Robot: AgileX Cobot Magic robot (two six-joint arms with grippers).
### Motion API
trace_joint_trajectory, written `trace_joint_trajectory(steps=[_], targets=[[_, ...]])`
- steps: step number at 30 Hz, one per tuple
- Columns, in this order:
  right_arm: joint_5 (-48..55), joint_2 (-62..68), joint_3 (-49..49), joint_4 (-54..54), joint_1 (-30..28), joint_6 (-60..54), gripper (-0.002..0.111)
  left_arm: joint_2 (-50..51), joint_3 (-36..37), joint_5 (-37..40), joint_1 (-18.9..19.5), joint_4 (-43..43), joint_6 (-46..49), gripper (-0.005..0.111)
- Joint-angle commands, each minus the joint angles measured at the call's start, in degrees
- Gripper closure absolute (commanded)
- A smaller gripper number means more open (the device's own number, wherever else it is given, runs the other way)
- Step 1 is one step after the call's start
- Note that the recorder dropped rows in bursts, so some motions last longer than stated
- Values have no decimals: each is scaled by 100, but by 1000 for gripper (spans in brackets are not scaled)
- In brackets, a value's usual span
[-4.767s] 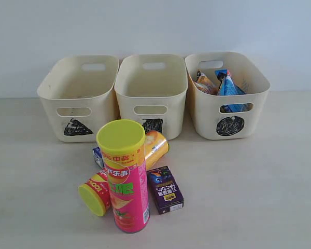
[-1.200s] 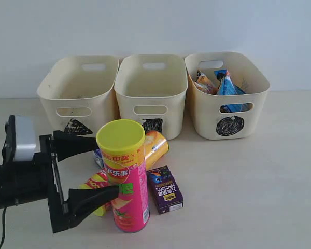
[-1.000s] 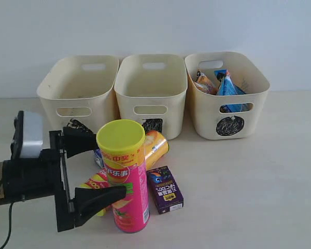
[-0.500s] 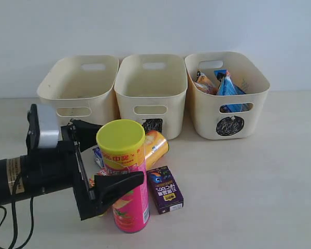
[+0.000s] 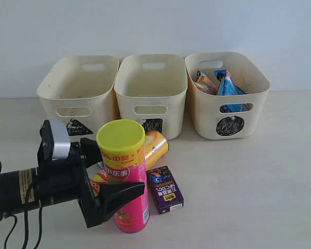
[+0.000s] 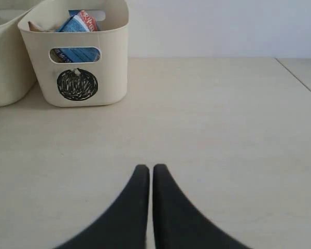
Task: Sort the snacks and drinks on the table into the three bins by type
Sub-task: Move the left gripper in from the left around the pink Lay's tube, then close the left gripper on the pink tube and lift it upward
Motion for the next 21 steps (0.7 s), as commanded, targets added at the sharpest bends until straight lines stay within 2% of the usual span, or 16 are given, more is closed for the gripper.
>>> trace_joint_trajectory(steps=[1, 6, 12, 21], targets=[[-42, -30, 30, -15, 0, 0, 108, 27, -26, -56, -20, -3, -43, 37], [-42, -30, 30, -15, 0, 0, 108, 27, -26, -56, -20, 169, -3, 103], [-42, -30, 30, -15, 0, 0, 108, -83, -26, -56, -20, 400, 57, 103], [-42, -30, 30, -15, 0, 0, 108, -532, -26, -56, -20, 388, -399, 103]])
